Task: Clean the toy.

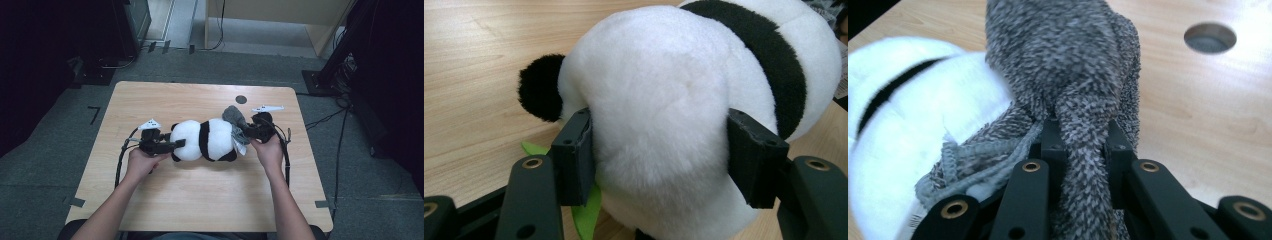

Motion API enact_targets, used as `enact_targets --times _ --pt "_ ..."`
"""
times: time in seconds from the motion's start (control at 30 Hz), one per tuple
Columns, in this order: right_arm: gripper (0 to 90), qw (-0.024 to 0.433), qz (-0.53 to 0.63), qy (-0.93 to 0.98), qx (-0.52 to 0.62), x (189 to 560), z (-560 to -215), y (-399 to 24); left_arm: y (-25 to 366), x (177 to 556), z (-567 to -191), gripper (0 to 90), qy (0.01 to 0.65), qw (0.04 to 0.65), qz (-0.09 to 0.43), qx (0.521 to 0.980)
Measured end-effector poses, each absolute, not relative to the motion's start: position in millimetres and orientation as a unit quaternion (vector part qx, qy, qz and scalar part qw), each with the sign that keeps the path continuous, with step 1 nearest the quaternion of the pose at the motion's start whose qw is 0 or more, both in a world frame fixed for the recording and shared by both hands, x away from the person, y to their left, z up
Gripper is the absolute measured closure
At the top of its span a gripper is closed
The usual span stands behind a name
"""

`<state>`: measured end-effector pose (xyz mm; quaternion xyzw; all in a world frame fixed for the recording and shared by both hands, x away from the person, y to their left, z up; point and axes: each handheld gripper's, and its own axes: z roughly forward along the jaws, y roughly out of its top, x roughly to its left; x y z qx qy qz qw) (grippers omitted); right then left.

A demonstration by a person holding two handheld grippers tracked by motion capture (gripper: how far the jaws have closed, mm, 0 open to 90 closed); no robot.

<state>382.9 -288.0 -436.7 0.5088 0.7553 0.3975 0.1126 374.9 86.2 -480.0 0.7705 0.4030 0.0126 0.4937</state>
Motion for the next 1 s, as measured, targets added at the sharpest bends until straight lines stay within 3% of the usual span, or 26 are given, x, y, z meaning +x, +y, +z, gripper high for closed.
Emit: enact_targets --times 0.27,0.5,0.7,0.87,1.0 --pt "78.3 0.124 0.36 0.761 0.525 382 -442 -299 88 376 -479 36.1 0.396 0.488 0.011 0.778" --pt "78.1 0.16 0.404 0.742 0.511 364 -403 -311 88 376 -478 36.3 0.393 0.491 0.011 0.777" --pt "77.7 0.159 0.433 0.757 0.463 347 -380 -281 87 375 -479 36.5 0.396 0.493 0.012 0.775" --pt "77.1 0.139 0.421 0.773 0.454 349 -399 -258 85 375 -478 37.2 0.401 0.485 0.016 0.777" --pt "77.2 0.13 0.438 0.761 0.46 347 -412 -264 85 375 -478 37.3 0.397 0.486 0.019 0.778"
